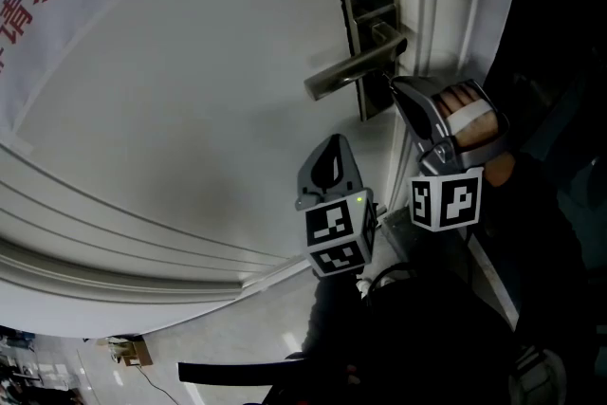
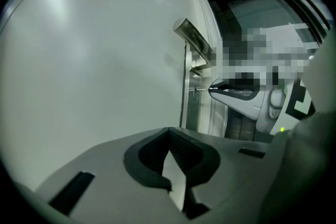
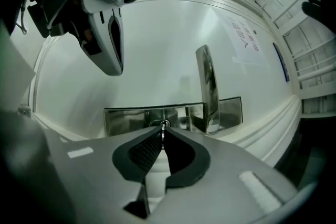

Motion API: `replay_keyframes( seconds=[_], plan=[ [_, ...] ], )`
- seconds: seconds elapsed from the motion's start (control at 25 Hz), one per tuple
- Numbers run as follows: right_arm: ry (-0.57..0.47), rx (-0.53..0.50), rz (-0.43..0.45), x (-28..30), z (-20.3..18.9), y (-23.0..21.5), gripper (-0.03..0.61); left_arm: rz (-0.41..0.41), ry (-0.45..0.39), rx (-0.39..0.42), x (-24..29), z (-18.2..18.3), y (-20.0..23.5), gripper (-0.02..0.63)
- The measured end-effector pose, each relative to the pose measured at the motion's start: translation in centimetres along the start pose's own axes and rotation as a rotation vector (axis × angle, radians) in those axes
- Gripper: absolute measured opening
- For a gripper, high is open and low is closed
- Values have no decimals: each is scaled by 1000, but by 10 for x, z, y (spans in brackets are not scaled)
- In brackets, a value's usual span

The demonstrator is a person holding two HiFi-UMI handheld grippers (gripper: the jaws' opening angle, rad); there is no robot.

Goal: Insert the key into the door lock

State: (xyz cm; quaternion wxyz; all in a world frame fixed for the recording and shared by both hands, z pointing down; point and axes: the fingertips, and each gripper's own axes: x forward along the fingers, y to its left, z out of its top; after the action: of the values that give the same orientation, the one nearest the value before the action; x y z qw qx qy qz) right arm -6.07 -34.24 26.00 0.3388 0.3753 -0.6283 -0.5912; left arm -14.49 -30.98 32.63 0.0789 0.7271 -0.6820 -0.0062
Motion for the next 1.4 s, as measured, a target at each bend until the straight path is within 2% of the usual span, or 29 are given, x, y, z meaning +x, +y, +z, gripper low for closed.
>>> replay_keyframes(
  seconds=[1.4],
  plan=[
    [10, -8, 22, 9, 1, -1, 13, -8, 5, -18, 1, 0, 8, 2]
  ],
)
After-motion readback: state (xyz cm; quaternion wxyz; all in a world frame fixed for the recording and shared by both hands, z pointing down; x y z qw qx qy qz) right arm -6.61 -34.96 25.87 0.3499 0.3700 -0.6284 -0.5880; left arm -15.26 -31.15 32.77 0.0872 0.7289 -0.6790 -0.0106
